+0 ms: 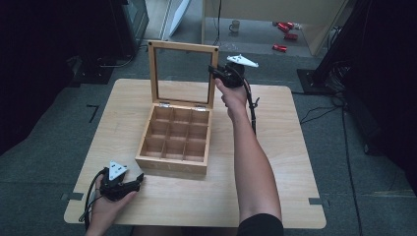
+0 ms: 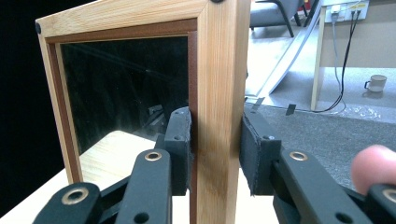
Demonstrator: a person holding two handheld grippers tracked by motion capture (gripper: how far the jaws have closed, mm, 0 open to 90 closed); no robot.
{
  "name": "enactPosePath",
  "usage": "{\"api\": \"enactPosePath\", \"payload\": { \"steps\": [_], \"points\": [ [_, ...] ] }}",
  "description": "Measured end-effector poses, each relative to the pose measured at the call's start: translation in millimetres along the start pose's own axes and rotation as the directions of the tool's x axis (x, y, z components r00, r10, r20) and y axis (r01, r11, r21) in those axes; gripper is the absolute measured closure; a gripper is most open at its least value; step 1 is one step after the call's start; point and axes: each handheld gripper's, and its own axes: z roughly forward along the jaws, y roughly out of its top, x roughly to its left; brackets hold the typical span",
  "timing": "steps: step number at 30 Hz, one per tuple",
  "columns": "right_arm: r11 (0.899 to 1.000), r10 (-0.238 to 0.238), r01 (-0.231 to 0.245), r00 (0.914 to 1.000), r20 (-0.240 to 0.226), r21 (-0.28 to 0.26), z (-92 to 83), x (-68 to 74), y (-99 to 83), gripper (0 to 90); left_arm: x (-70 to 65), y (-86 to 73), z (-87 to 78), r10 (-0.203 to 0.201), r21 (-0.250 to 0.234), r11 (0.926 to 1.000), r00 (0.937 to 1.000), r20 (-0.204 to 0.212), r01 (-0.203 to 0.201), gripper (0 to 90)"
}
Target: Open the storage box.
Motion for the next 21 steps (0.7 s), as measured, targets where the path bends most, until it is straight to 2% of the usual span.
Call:
{"api": "enactPosePath", "payload": {
  "steps": [5,8,16,19,21],
  "points": [
    [1.0,0.016,-0.016,0.9999,0.001,-0.005,4.3,-1.8,-0.3,68.0,-0.5,0.0,0.0,-0.001,0.0,1.0,1.0,-0.002,0.001,28.1],
    [1.0,0.002,-0.002,1.0,0.002,0.002,6.7,0.3,2.3,67.7,-0.5,0.0,0.0,-0.001,0.001,1.0,1.0,-0.003,0.001,28.0],
    [1.0,0.022,-0.022,0.9992,0.034,-0.007,10.2,3.2,1.8,67.1,-0.5,0.0,0.1,-0.002,0.0,1.0,1.0,-0.002,0.002,27.9],
    [1.0,0.025,-0.025,0.9976,0.064,-0.005,8.8,8.2,2.5,65.7,-0.4,0.0,0.1,-0.002,0.0,1.0,1.0,-0.001,0.002,27.8],
    [1.0,0.026,-0.027,0.9956,0.09,0.007,7.9,11.6,3.5,60.3,-0.5,0.0,0.1,-0.001,0.0,1.0,1.0,0.0,0.001,27.6]
  ]
}}
